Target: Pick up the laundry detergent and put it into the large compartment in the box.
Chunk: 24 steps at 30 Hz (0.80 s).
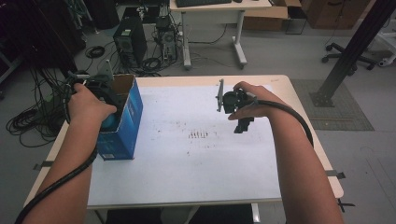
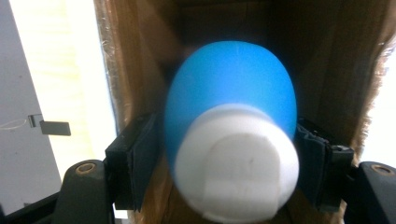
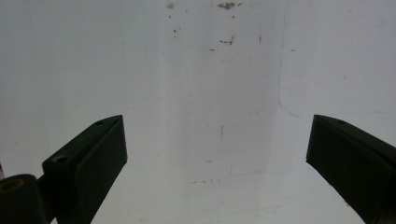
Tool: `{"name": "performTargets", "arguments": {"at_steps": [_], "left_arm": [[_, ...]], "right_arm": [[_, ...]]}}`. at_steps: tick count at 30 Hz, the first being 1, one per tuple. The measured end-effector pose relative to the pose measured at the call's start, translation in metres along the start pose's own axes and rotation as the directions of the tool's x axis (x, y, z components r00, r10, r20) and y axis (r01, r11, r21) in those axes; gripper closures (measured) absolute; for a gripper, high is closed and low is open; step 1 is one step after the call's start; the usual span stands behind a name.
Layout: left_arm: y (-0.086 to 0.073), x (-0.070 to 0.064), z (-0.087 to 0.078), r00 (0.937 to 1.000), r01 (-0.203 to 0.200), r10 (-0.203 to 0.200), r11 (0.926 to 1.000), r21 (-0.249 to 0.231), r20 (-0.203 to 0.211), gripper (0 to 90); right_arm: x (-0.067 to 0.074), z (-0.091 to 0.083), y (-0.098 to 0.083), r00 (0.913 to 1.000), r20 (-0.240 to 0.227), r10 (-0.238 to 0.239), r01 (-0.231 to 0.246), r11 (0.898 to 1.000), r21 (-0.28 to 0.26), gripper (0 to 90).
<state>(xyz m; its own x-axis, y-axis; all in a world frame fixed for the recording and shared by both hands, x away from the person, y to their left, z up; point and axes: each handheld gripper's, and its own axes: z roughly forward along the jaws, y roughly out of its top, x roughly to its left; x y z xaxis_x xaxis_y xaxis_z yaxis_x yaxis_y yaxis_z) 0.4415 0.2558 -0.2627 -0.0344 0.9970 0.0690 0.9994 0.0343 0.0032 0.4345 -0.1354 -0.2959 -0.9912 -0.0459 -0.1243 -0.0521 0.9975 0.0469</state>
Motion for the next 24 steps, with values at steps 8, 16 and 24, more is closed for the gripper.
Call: {"name": "performTargets", "arguments": {"at_steps": [8, 16, 24], "left_arm": [[-0.003, 0.001, -0.011, 0.9999, 0.008, -0.008, 0.9995, -0.030, -0.010, 24.0], [-0.007, 0.000, -0.021, 0.9999, -0.014, 0.014, 0.9985, -0.052, -0.001, 19.3], [-0.010, -0.006, -0.035, 0.9978, -0.066, 0.065, 0.9960, -0.061, -0.013, 9.4]], "right_arm": [[0.000, -0.003, 0.004, 1.0000, 0.003, -0.007, 0.007, 1.000, -0.003, 5.0], [0.000, -0.006, 0.005, 0.9999, 0.006, -0.009, 0.009, 1.000, -0.003, 5.0], [0.001, -0.009, 0.005, 0.9999, 0.011, -0.009, 0.009, 1.000, -0.002, 4.9]]}}
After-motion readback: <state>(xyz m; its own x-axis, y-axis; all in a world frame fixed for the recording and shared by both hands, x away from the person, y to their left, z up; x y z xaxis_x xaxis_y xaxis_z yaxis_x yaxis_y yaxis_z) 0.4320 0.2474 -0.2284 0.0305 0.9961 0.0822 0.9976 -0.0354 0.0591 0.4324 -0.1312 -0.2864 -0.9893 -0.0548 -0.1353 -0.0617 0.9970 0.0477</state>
